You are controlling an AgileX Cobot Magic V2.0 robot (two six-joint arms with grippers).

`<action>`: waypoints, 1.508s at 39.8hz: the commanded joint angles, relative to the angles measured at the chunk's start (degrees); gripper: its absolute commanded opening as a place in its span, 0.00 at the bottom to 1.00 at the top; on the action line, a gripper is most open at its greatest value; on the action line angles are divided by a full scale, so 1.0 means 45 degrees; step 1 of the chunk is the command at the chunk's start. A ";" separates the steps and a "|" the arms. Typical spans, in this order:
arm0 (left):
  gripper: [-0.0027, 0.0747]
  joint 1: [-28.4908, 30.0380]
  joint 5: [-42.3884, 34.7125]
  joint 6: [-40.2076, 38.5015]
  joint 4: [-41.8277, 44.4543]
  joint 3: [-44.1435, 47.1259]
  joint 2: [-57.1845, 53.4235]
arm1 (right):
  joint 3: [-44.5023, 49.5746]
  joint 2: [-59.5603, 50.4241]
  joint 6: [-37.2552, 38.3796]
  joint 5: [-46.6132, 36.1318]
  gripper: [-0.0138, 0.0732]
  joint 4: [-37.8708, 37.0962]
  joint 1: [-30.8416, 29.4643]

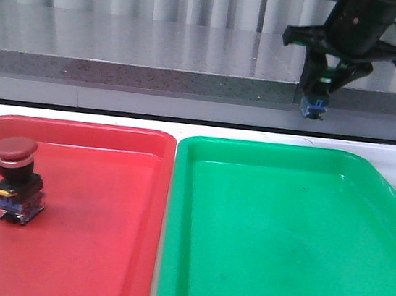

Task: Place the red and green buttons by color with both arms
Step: 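Carry the green button with the right gripper down into the green tray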

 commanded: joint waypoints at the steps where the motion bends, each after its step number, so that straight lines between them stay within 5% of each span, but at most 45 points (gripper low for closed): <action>1: 0.01 0.0016 -0.0948 -0.0064 -0.0085 -0.0302 0.0164 | 0.0331 -0.1758 -0.0134 -0.0534 0.40 -0.0252 0.0198; 25: 0.01 0.0016 -0.0948 -0.0064 -0.0085 -0.0302 0.0164 | 1.0305 -0.6998 -0.0134 -0.4058 0.40 -0.0335 0.3144; 43: 0.01 0.0016 -0.0948 -0.0064 -0.0085 -0.0302 0.0164 | 1.1973 -0.6181 -0.0009 -0.5713 0.41 -0.0034 0.3417; 54: 0.01 0.0016 -0.0948 -0.0064 -0.0085 -0.0302 0.0164 | 1.1973 -0.6202 -0.0009 -0.5398 0.78 0.0126 0.3417; 60: 0.01 0.0016 -0.0948 -0.0064 -0.0085 -0.0302 0.0164 | 1.1872 -0.7229 -0.0021 -0.5043 0.85 0.0126 0.3431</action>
